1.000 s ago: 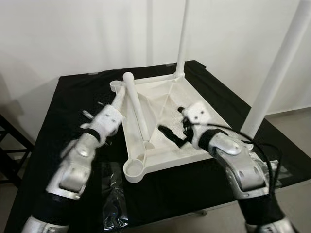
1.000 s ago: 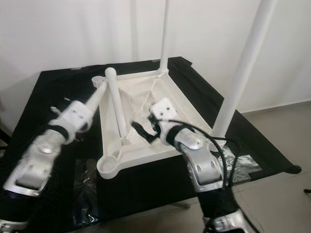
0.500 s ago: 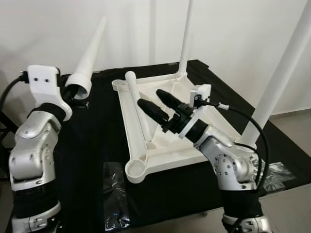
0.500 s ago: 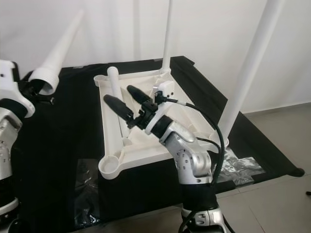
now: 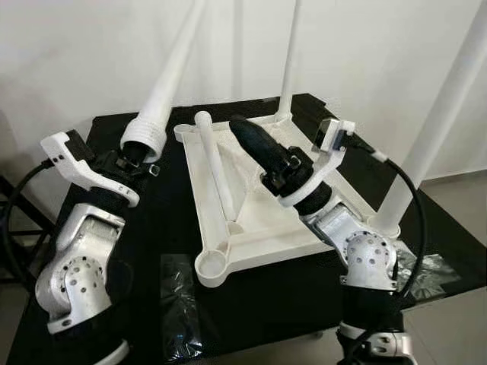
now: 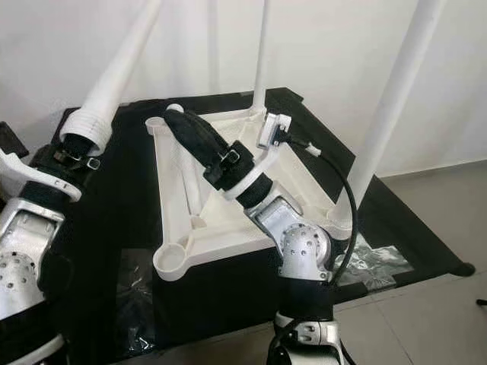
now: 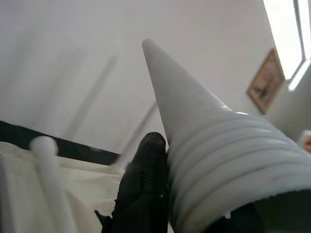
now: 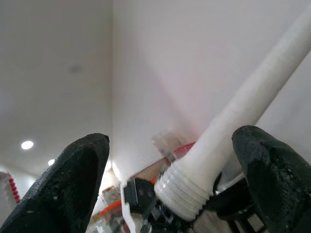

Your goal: Building children table

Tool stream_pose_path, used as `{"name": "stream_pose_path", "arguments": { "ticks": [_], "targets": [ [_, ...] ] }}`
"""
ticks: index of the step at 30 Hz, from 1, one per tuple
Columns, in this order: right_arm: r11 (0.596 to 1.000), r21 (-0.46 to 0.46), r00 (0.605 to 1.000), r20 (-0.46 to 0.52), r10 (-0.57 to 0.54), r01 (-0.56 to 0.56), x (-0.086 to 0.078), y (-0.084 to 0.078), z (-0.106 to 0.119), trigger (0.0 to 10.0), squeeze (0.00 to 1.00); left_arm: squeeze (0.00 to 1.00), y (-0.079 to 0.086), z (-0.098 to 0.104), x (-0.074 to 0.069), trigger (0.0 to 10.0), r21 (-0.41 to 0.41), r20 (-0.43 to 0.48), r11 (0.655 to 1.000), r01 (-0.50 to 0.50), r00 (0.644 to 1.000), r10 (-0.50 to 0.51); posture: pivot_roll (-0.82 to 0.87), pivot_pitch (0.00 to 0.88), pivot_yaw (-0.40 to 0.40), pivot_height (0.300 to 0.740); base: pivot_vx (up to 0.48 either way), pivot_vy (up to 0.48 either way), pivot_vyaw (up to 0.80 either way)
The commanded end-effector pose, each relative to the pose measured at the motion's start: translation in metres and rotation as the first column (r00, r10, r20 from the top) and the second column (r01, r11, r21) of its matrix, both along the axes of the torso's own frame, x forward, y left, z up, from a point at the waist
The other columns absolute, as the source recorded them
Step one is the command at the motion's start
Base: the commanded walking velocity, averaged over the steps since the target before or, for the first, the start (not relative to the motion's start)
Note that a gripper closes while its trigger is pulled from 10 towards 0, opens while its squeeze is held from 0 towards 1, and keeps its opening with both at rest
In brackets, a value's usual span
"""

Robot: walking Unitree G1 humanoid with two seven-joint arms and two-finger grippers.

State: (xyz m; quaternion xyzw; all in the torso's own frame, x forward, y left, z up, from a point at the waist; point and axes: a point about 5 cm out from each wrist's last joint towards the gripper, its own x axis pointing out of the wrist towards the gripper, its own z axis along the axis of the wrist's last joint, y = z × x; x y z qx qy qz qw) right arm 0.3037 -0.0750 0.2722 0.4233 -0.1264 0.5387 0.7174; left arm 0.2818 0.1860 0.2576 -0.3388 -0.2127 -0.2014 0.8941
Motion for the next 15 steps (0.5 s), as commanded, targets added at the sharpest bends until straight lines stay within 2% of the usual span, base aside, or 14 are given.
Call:
{"name": "stream_pose_path", "arguments": {
  "ticks": [1,3,5,6,7,8,9,10,11,12,14,15],
  "targets": [
    [0.999,0.028,0.999,-0.026,-0.037,0.037,0.004,-0.002,0.005,10.0,0.0,0.0,-0.005,0.005,-0.006,0.0,-0.017,0.048,0.998,0.061,0.997,-0.06,0.01,0.0,-0.011,0.74,0.0,0.0,0.0],
    [0.999,-0.005,0.999,-0.011,-0.033,0.033,0.004,-0.003,0.003,10.0,0.0,0.0,-0.008,0.005,-0.01,0.2,-0.045,0.068,0.993,0.113,0.992,-0.11,0.01,0.0,-0.011,0.74,0.0,0.0,0.0],
    [1.0,0.009,1.0,-0.024,0.008,-0.008,0.003,-0.002,0.001,10.0,0.0,0.0,-0.01,0.005,-0.012,0.1,-0.06,0.079,0.988,0.139,0.988,-0.134,0.01,0.0,-0.013,0.74,0.0,0.0,0.0],
    [0.999,-0.027,0.998,-0.05,0.033,-0.034,0.003,0.002,-0.003,10.0,0.0,0.0,-0.017,0.005,-0.018,0.2,-0.09,0.108,0.972,0.218,0.972,-0.208,0.01,0.0,-0.015,0.74,0.0,0.0,0.0],
    [0.998,-0.025,0.997,-0.055,0.055,-0.056,0.001,0.003,-0.004,10.0,0.0,0.0,-0.021,0.005,-0.023,0.8,-0.087,0.127,0.96,0.267,0.959,-0.255,0.01,0.0,-0.013,0.74,0.0,0.0,0.0],
    [0.997,-0.024,0.996,-0.053,0.068,-0.069,0.0,0.004,-0.004,10.0,0.0,0.0,-0.024,0.006,-0.026,0.8,-0.082,0.139,0.952,0.296,0.949,-0.284,0.01,0.0,-0.014,0.74,0.0,0.0,0.0],
    [0.997,-0.025,0.996,-0.049,0.075,-0.077,-0.001,0.006,-0.005,10.0,0.0,0.0,-0.028,0.005,-0.029,1.5,-0.07,0.146,0.94,0.333,0.936,-0.32,0.02,0.0,-0.015,0.74,0.0,0.0,0.0],
    [0.996,-0.028,0.996,-0.045,0.078,-0.079,-0.001,0.007,-0.005,10.0,0.0,0.0,-0.031,0.005,-0.031,1.5,-0.063,0.15,0.932,0.356,0.927,-0.344,0.02,0.0,-0.015,0.74,0.0,0.0,0.0],
    [0.996,-0.032,0.996,-0.045,0.077,-0.079,-0.002,0.008,-0.006,10.0,0.0,0.0,-0.032,0.004,-0.032,2.4,-0.061,0.15,0.927,0.37,0.922,-0.357,0.02,0.0,-0.015,0.74,0.0,0.0,0.0],
    [0.995,-0.028,0.995,-0.035,0.095,-0.096,-0.003,0.01,-0.004,10.0,0.0,0.0,-0.036,0.002,-0.034,3.9,-0.046,0.144,0.916,0.397,0.91,-0.388,0.02,0.0,-0.014,0.74,0.0,0.0,0.0],
    [0.993,-0.022,0.993,-0.024,0.117,-0.118,-0.006,0.013,-0.003,10.0,0.0,0.0,-0.041,-0.001,-0.037,3.9,-0.029,0.135,0.904,0.426,0.898,-0.418,0.02,0.0,-0.014,0.74,0.0,0.0,0.0],
    [0.99,-0.015,0.99,-0.01,0.141,-0.141,-0.008,0.015,-0.001,10.0,0.0,0.0,-0.043,-0.002,-0.039,7.1,-0.029,0.138,0.894,0.448,0.887,-0.44,0.02,0.0,-0.014,0.74,0.0,0.0,0.0]
  ]
}}
